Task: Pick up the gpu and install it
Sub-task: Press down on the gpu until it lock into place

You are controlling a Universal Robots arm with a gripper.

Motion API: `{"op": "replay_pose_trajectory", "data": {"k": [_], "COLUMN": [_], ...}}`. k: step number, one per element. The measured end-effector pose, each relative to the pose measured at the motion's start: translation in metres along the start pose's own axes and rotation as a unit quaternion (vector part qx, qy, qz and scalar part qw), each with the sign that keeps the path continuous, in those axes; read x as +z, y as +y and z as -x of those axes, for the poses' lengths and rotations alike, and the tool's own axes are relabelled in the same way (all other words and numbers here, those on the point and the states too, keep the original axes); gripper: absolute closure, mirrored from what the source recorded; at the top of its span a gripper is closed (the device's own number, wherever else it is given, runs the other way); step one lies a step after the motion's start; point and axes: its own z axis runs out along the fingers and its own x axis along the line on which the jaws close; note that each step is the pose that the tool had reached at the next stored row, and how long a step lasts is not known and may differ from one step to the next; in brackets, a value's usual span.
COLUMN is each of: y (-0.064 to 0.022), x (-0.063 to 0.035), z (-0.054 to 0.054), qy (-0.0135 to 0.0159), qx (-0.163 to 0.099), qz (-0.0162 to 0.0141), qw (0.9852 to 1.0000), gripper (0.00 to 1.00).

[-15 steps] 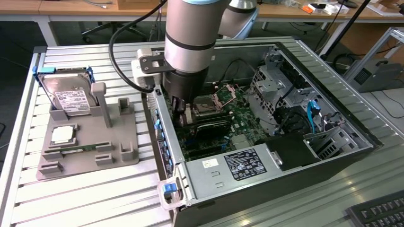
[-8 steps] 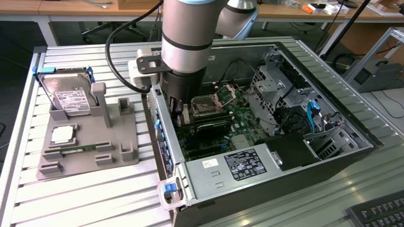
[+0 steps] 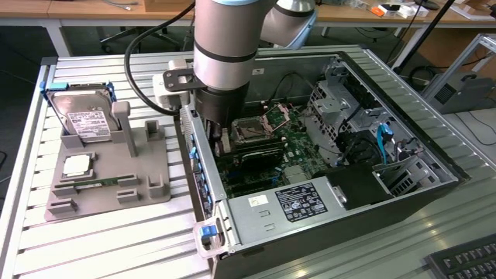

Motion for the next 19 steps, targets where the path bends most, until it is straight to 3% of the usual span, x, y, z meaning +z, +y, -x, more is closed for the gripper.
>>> {"op": "replay_pose_trajectory", "data": {"k": [8, 10, 12, 19], "y": [-0.0005, -0.0146, -0.0230, -0.0408], "x": [0.0008, 0.0014, 0.0017, 0.0048], "z": [0.000, 0.000, 0.000, -0.001], "qy": [0.0000, 0.0000, 0.0001, 0.0000], "qx": [0.000, 0.000, 0.000, 0.000], "qz": [0.0002, 0.0014, 0.0025, 0.0048], "qw": [1.0000, 1.0000, 1.0000, 1.0000], "gripper": [0.90, 0.90, 0.90, 0.90]}}
